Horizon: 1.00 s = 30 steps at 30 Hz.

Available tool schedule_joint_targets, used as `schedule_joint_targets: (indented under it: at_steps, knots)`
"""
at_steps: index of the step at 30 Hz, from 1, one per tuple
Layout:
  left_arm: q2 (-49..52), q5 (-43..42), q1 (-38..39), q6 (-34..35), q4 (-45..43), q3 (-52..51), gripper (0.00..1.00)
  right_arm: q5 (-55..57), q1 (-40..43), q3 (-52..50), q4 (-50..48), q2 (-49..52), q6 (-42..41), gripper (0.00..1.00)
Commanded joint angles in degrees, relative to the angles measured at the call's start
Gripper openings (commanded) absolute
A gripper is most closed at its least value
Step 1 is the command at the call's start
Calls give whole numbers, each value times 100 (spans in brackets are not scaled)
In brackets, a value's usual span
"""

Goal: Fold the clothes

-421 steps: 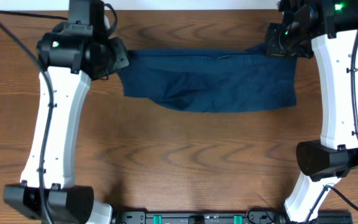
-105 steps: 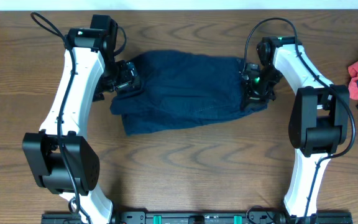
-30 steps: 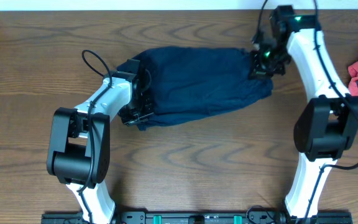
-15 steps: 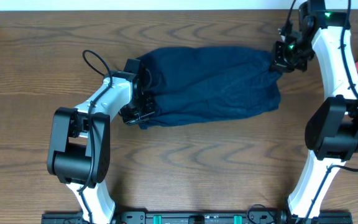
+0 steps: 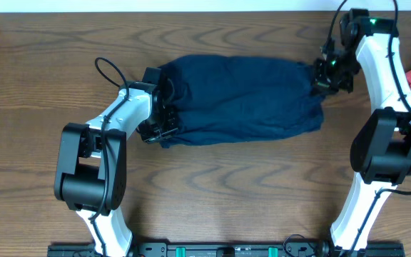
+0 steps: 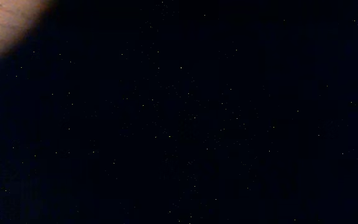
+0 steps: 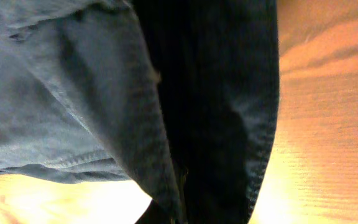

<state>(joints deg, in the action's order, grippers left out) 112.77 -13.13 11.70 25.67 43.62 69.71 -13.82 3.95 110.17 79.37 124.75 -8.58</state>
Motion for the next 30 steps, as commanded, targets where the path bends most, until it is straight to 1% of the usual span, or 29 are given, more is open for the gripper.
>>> schedule_joint_targets:
  at_steps: [1,5,10,11,12,13,14,15,19,20,21,25,30]
  knots:
    - [833,177,114,15,-173,-415,6,96,7,-431,-37,-98,-105,1]
    - [833,175,114,15,-164,-415,6,98,-63,-726,-9,-98,-105,1]
    - [833,177,114,13,-127,-415,6,131,-103,-820,79,-98,-103,1]
    - [833,175,114,15,-129,-415,7,166,-101,-820,74,-98,-101,10]
    - [833,175,114,15,-129,-413,17,162,-103,-820,28,-98,46,56]
    - [833,175,114,13,-127,-413,28,160,-103,-815,-33,-101,240,85]
    - [822,175,114,11,-125,-413,35,162,-101,-807,-107,-101,393,99]
    - [802,177,114,9,-125,-411,38,162,-101,-769,-179,-101,527,99]
    - [428,186,114,7,-101,-317,39,133,-101,-422,-203,-101,610,99]
    - [262,197,111,9,-85,-278,41,98,-101,-306,-190,-101,612,99]
    - [44,212,111,7,-57,-238,46,52,-101,-170,-157,-101,627,99]
    - [-901,247,111,11,46,-160,58,-166,-103,286,24,-101,767,99]
    - [-1908,439,111,13,284,-160,60,-212,-103,721,192,-101,909,99]
